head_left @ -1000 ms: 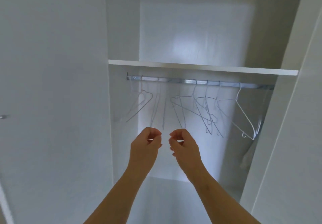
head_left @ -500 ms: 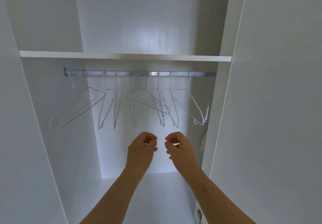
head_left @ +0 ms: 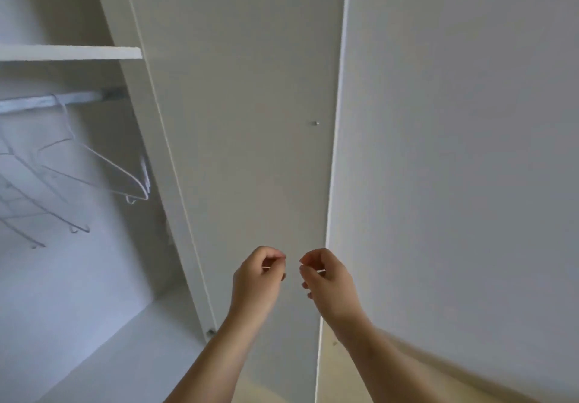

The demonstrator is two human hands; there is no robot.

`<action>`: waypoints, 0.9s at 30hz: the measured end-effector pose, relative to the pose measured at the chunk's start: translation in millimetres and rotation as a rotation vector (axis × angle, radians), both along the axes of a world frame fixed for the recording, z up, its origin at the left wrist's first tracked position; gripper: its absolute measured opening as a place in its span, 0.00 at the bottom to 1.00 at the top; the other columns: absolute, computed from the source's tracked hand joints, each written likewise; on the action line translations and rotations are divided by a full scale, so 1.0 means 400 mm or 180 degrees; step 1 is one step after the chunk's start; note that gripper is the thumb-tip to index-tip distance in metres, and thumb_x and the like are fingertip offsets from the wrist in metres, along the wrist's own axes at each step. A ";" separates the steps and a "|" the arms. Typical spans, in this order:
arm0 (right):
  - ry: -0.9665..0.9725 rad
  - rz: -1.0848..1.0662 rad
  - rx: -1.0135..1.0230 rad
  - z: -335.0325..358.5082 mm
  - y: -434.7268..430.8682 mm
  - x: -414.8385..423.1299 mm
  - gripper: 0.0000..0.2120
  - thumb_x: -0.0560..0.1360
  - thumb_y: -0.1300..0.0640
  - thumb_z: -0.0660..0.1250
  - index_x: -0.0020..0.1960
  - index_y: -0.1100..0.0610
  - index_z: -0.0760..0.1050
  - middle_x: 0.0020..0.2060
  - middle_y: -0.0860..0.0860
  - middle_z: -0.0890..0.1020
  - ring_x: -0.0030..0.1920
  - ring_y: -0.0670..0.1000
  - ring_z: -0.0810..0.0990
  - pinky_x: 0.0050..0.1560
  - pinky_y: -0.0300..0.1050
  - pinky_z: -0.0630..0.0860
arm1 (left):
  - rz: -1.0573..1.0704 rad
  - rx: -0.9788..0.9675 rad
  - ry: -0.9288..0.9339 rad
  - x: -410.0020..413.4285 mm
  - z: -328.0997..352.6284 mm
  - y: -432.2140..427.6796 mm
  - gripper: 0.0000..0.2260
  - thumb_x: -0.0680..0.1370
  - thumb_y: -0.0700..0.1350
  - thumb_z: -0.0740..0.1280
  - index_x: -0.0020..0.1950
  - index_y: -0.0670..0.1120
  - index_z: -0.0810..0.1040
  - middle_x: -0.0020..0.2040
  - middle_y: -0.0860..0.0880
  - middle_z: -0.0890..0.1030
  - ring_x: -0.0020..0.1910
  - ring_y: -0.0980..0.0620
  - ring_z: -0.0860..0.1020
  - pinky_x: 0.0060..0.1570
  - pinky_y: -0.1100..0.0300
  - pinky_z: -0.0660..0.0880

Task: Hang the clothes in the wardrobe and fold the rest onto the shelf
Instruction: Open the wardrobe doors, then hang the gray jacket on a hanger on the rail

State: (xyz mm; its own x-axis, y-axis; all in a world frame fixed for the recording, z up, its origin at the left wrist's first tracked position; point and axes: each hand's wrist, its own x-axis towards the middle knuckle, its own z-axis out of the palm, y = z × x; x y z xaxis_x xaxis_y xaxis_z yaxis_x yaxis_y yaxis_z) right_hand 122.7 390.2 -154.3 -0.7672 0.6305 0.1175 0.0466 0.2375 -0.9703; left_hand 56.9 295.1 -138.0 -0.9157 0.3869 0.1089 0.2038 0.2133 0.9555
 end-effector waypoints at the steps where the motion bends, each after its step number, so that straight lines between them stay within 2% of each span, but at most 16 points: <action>1: -0.0049 -0.0225 -0.0077 -0.015 0.023 0.054 0.09 0.75 0.62 0.61 0.42 0.48 0.72 0.41 0.44 0.78 0.45 0.49 0.78 0.45 0.41 0.73 | -0.0212 -0.0036 -0.0020 0.033 -0.017 0.036 0.09 0.76 0.40 0.63 0.39 0.52 0.77 0.38 0.55 0.80 0.41 0.54 0.81 0.46 0.55 0.77; 4: -0.0179 -0.1037 -0.0256 -0.073 0.087 0.261 0.10 0.75 0.64 0.61 0.42 0.49 0.72 0.40 0.44 0.78 0.44 0.50 0.78 0.44 0.42 0.73 | -0.0982 -0.0231 -0.0223 0.189 -0.067 0.148 0.09 0.76 0.40 0.63 0.39 0.53 0.76 0.39 0.56 0.80 0.39 0.57 0.80 0.43 0.58 0.76; 7: -0.0248 -0.1648 -0.0322 -0.105 0.129 0.446 0.10 0.75 0.63 0.61 0.41 0.49 0.72 0.40 0.44 0.78 0.42 0.50 0.78 0.43 0.45 0.74 | -0.1478 -0.0285 -0.0364 0.340 -0.104 0.228 0.08 0.76 0.42 0.62 0.40 0.52 0.77 0.39 0.57 0.79 0.38 0.59 0.80 0.38 0.60 0.75; 11: -0.0284 -0.2465 -0.0432 -0.138 0.158 0.733 0.09 0.74 0.62 0.61 0.41 0.49 0.73 0.37 0.44 0.79 0.38 0.49 0.78 0.38 0.43 0.73 | -0.2259 -0.0538 -0.0482 0.598 -0.153 0.329 0.06 0.75 0.43 0.63 0.39 0.50 0.77 0.37 0.54 0.80 0.41 0.52 0.80 0.44 0.57 0.76; 13: -0.0301 -0.2850 -0.0505 -0.159 0.161 0.887 0.09 0.74 0.63 0.61 0.40 0.50 0.73 0.35 0.45 0.78 0.34 0.48 0.77 0.35 0.40 0.73 | -0.2615 -0.0614 -0.0522 0.749 -0.173 0.363 0.06 0.75 0.42 0.64 0.38 0.50 0.76 0.35 0.53 0.79 0.39 0.51 0.80 0.44 0.56 0.76; 17: -0.0434 -0.3417 -0.0631 -0.193 0.169 1.187 0.10 0.73 0.64 0.61 0.38 0.51 0.73 0.32 0.47 0.77 0.33 0.49 0.77 0.37 0.43 0.73 | -0.3166 -0.0668 -0.0714 1.042 -0.210 0.435 0.09 0.75 0.39 0.63 0.37 0.50 0.75 0.33 0.51 0.78 0.34 0.51 0.77 0.37 0.59 0.71; 21: -0.0501 -0.3820 -0.0802 -0.225 0.169 1.438 0.08 0.72 0.62 0.61 0.39 0.50 0.74 0.31 0.46 0.77 0.31 0.46 0.74 0.31 0.40 0.70 | -0.3445 -0.0689 -0.1000 1.288 -0.239 0.491 0.09 0.76 0.37 0.62 0.38 0.47 0.74 0.36 0.48 0.76 0.28 0.57 0.75 0.30 0.64 0.69; 23: -0.0522 -0.3992 -0.0949 -0.245 0.166 1.577 0.08 0.72 0.61 0.61 0.40 0.50 0.74 0.32 0.47 0.78 0.30 0.46 0.73 0.30 0.38 0.69 | -0.3630 -0.0833 -0.1080 1.427 -0.259 0.512 0.08 0.77 0.38 0.62 0.38 0.47 0.74 0.37 0.48 0.76 0.30 0.56 0.75 0.33 0.63 0.69; 27: -0.0618 -0.4302 -0.1226 -0.275 0.162 1.756 0.08 0.73 0.61 0.61 0.41 0.49 0.74 0.38 0.49 0.81 0.37 0.50 0.77 0.37 0.44 0.75 | -0.3921 -0.1025 -0.1078 1.596 -0.289 0.550 0.08 0.76 0.39 0.62 0.39 0.47 0.75 0.38 0.49 0.77 0.33 0.55 0.76 0.34 0.62 0.69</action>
